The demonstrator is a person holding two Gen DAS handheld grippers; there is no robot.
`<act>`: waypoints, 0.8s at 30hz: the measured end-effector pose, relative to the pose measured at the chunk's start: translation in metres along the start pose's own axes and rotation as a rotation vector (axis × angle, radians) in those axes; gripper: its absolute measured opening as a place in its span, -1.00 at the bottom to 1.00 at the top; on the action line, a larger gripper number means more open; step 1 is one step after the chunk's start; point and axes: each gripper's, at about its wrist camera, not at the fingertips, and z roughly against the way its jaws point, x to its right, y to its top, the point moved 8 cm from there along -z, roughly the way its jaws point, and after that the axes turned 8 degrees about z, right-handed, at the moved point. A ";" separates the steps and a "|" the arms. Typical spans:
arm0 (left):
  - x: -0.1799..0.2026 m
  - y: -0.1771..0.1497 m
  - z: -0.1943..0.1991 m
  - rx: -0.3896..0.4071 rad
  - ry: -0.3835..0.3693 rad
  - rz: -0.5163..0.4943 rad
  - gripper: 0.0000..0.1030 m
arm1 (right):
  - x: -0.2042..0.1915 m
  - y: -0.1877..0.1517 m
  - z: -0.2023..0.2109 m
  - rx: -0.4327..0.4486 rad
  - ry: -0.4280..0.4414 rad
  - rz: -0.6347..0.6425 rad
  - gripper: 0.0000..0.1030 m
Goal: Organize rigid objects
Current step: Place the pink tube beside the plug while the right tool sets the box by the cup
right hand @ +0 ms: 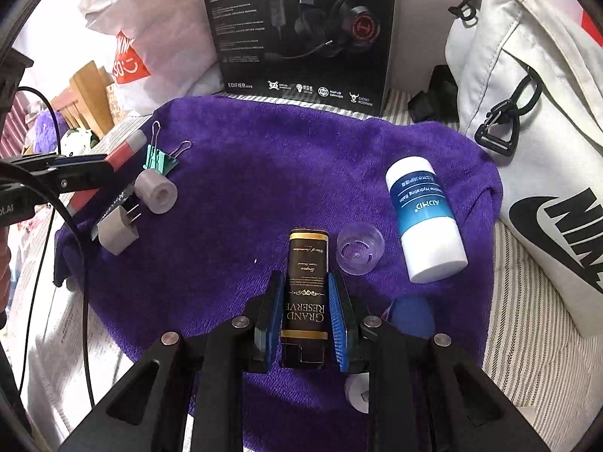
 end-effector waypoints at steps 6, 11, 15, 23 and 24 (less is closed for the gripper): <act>0.001 -0.003 0.003 -0.004 0.002 0.001 -0.68 | -0.005 0.000 -0.003 -0.008 -0.004 0.027 -0.54; 0.000 -0.010 0.007 -0.015 0.009 0.006 -0.68 | -0.006 0.000 -0.003 0.001 0.004 0.027 -0.47; -0.001 -0.014 0.010 -0.023 0.014 0.007 -0.68 | -0.003 0.002 0.003 0.008 0.011 -0.004 -0.31; 0.013 -0.020 0.008 -0.036 -0.003 0.002 -0.68 | 0.004 0.002 0.044 0.064 0.005 -0.031 -0.28; 0.017 -0.021 0.006 -0.040 -0.007 -0.002 -0.68 | 0.006 -0.001 0.049 0.066 -0.001 -0.034 -0.25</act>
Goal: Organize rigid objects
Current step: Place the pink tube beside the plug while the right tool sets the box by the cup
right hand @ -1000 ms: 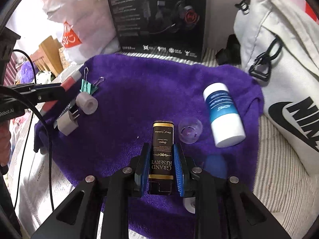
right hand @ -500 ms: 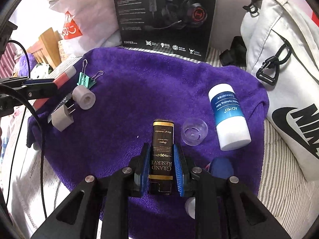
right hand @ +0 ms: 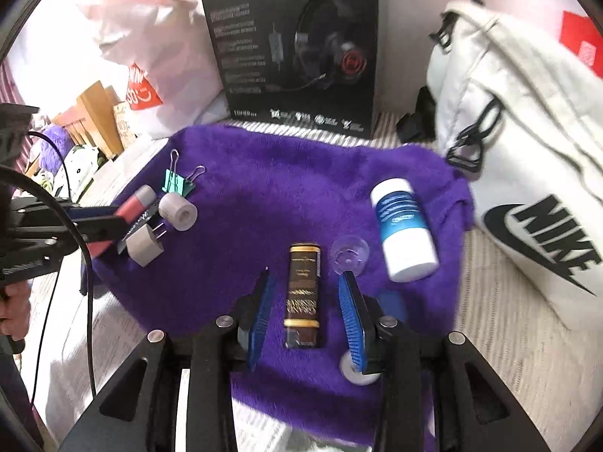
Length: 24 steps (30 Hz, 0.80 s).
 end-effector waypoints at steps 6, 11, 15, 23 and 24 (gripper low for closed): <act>0.015 -0.006 -0.015 -0.029 -0.015 0.000 -0.68 | 0.016 -0.018 0.024 0.000 -0.027 -0.032 -0.25; 0.023 -0.009 -0.030 -0.055 -0.002 -0.003 -0.68 | 0.030 -0.034 0.036 0.003 -0.039 -0.068 -0.25; 0.025 -0.008 -0.041 -0.069 0.019 -0.009 -0.68 | 0.037 -0.043 0.040 0.004 -0.042 -0.091 -0.25; 0.028 -0.007 -0.060 -0.095 0.069 -0.037 -0.68 | 0.037 -0.052 0.039 -0.007 -0.031 -0.094 -0.25; 0.028 -0.007 -0.062 -0.097 0.075 -0.040 -0.68 | 0.038 -0.052 0.039 -0.009 -0.030 -0.092 -0.25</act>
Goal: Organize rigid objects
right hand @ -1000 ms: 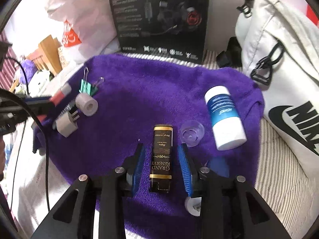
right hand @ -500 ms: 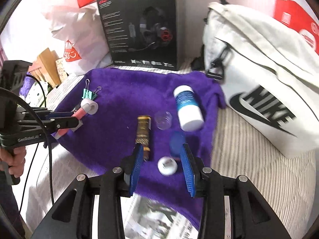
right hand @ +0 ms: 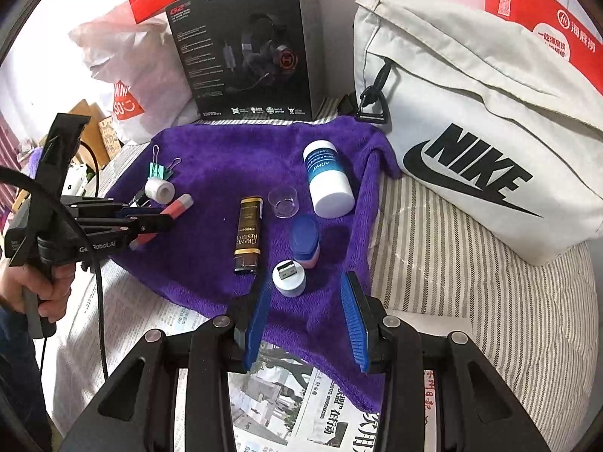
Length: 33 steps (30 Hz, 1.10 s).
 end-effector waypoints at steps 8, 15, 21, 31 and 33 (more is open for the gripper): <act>-0.001 0.000 -0.004 0.003 0.012 -0.012 -0.68 | 0.005 -0.001 -0.005 -0.010 0.000 -0.010 -0.25; 0.000 -0.004 -0.002 -0.008 0.003 -0.011 -0.57 | 0.002 -0.004 -0.009 -0.025 0.009 -0.015 -0.23; 0.008 -0.017 0.005 -0.024 0.001 -0.038 -0.37 | -0.003 -0.003 -0.002 -0.012 0.012 -0.021 0.07; 0.014 -0.027 0.062 0.060 0.048 -0.035 0.44 | -0.005 -0.006 0.019 -0.009 0.014 -0.087 0.65; 0.015 -0.030 0.076 0.090 0.069 -0.032 0.63 | -0.007 -0.009 0.020 -0.024 0.025 -0.111 0.68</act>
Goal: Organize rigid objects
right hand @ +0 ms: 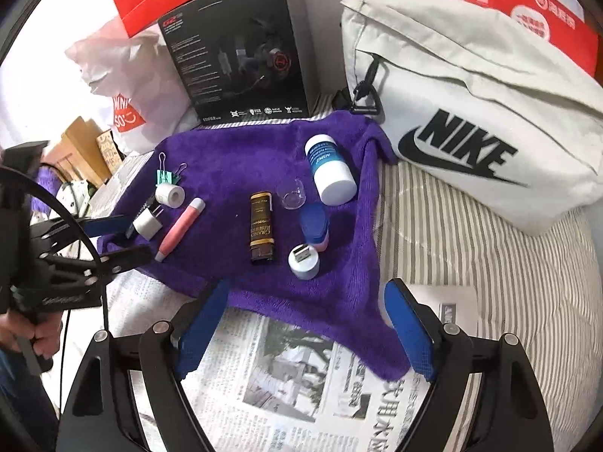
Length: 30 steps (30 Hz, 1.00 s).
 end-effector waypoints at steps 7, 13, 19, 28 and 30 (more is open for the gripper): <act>-0.003 -0.003 0.055 0.087 0.055 0.070 0.91 | -0.014 -0.011 0.015 -0.024 -0.021 -0.029 1.00; 0.005 -0.017 0.098 0.159 0.082 0.103 0.94 | -0.036 -0.011 0.052 0.020 -0.046 0.003 1.00; 0.011 -0.046 0.125 0.206 0.104 0.152 0.94 | -0.045 -0.017 0.094 0.087 -0.127 0.013 1.00; 0.024 -0.089 0.141 0.227 0.119 0.163 0.94 | -0.045 -0.065 0.118 0.109 -0.165 0.030 1.00; 0.026 -0.095 0.144 0.232 0.122 0.156 0.94 | -0.044 -0.072 0.121 0.111 -0.168 0.028 1.00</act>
